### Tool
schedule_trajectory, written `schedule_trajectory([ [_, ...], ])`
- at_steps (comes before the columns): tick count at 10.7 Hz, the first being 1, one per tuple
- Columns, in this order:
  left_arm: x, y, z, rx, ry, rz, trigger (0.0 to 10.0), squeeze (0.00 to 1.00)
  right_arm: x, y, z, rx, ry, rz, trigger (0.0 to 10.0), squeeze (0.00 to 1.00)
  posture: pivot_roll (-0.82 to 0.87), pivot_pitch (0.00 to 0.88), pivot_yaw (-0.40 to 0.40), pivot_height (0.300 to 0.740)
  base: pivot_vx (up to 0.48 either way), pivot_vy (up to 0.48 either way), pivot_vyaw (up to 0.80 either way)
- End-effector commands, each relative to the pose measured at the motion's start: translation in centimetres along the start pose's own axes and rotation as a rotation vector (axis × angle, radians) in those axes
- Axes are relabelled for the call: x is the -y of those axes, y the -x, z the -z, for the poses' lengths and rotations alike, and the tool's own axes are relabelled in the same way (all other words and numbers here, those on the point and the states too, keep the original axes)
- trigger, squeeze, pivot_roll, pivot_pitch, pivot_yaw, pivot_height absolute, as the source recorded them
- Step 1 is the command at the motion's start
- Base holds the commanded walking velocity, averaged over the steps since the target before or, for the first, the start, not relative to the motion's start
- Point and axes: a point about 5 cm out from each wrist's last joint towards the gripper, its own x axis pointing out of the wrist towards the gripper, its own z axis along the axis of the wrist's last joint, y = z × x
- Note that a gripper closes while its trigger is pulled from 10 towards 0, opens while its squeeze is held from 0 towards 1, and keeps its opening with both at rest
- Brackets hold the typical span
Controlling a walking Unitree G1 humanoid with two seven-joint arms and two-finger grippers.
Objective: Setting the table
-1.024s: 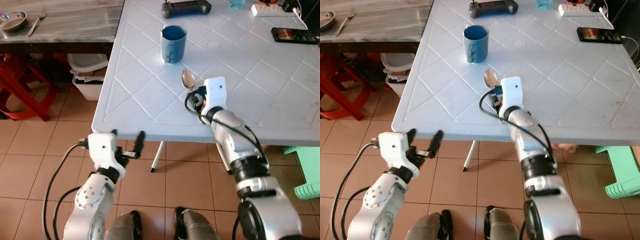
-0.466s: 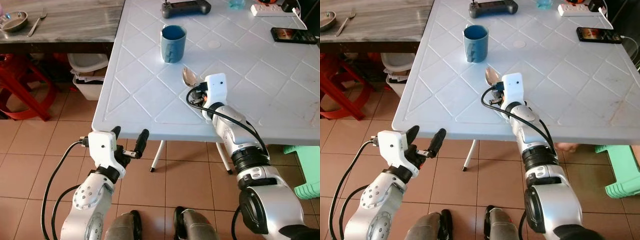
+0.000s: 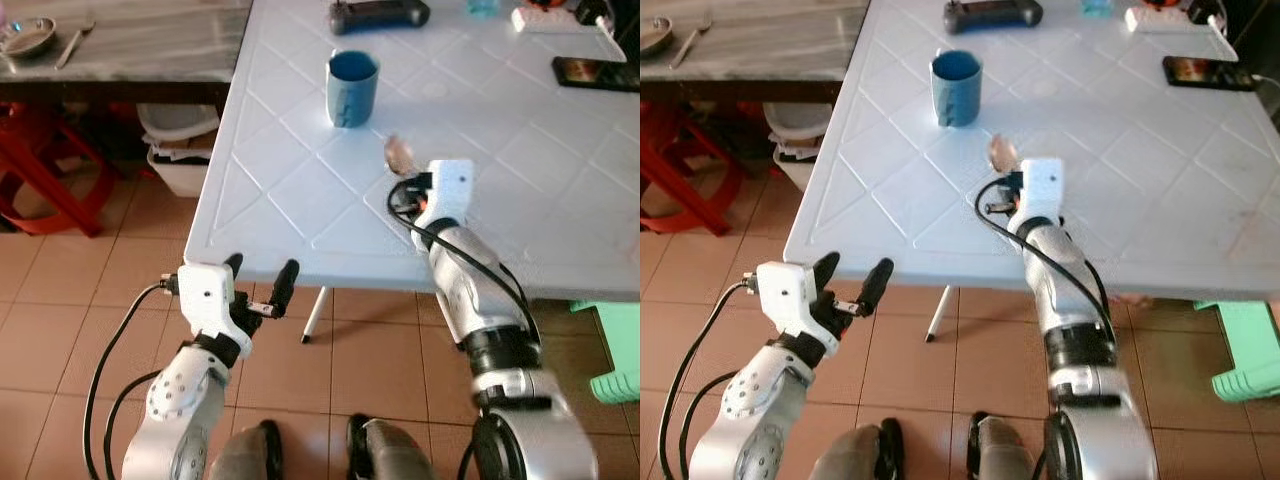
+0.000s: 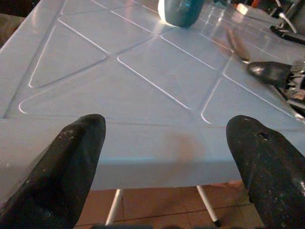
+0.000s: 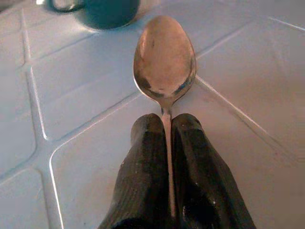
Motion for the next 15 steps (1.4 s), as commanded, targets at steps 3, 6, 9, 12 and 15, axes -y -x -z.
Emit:
schedule_trajectory([
  [3, -1.8, 0.0, 0.6, -0.025, -0.049, -0.152, 10.0, 0.00, -0.3, 3.3, 2.8, -0.005, -0.160, 0.070, 0.0, 0.00, 0.00, 0.231, 0.045, 0.740, 0.000, 0.000, 0.00],
  [6, -2.4, -0.5, 0.5, -0.008, -0.089, -0.211, 10.0, 0.00, -1.0, 4.7, 1.5, 0.093, -0.152, 0.069, 0.0, 0.00, -0.01, 0.201, 0.041, 0.740, 0.000, 0.480, 0.00],
  [9, -2.6, -0.9, 1.0, -0.011, -0.078, -0.246, 10.0, 0.00, -0.8, 4.8, 0.9, 0.120, -0.128, 0.084, 0.0, 0.00, -0.03, 0.166, 0.045, 0.740, 0.000, 0.470, 0.00],
  [12, -2.5, -1.3, 1.0, -0.001, -0.071, -0.253, 10.0, 0.00, -1.1, 4.8, 0.9, 0.126, -0.106, 0.069, 10.0, 0.00, -0.03, 0.160, 0.041, 0.740, 0.000, 0.435, 0.00],
  [15, -2.2, -1.9, 0.9, 0.009, -0.080, -0.228, 10.0, 0.00, -1.2, 4.7, 0.6, 0.141, -0.084, 0.060, 10.0, 0.00, -0.04, 0.157, 0.045, 0.740, 0.175, 0.409, 0.00],
])
